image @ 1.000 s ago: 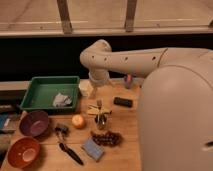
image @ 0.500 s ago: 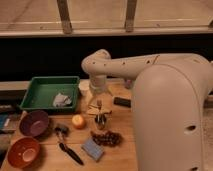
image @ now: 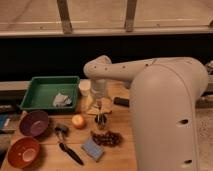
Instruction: Place fork in paper cup
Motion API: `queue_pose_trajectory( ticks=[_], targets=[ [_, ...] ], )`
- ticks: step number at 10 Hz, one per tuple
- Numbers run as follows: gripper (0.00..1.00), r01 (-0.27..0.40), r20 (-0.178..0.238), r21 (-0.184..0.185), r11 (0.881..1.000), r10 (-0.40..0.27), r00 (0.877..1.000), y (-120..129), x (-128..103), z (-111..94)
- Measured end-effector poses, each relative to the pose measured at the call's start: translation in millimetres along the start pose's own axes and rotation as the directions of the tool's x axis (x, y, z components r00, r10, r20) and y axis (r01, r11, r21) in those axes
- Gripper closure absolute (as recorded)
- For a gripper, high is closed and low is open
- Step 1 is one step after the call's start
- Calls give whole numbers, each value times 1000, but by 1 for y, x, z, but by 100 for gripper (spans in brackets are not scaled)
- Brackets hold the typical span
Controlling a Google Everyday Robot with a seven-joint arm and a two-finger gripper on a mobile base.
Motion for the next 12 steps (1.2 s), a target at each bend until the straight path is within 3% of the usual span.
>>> queue_pose_trajectory(
  ticks=[3, 6, 12],
  targets=[
    [20, -1, -24, 22, 1000, 2, 1000, -1, -6, 3],
    [20, -12, -74, 17, 1000, 13, 997, -3, -11, 30],
    [20, -32, -106, -5, 999, 31, 994, -1, -4, 44]
  ],
)
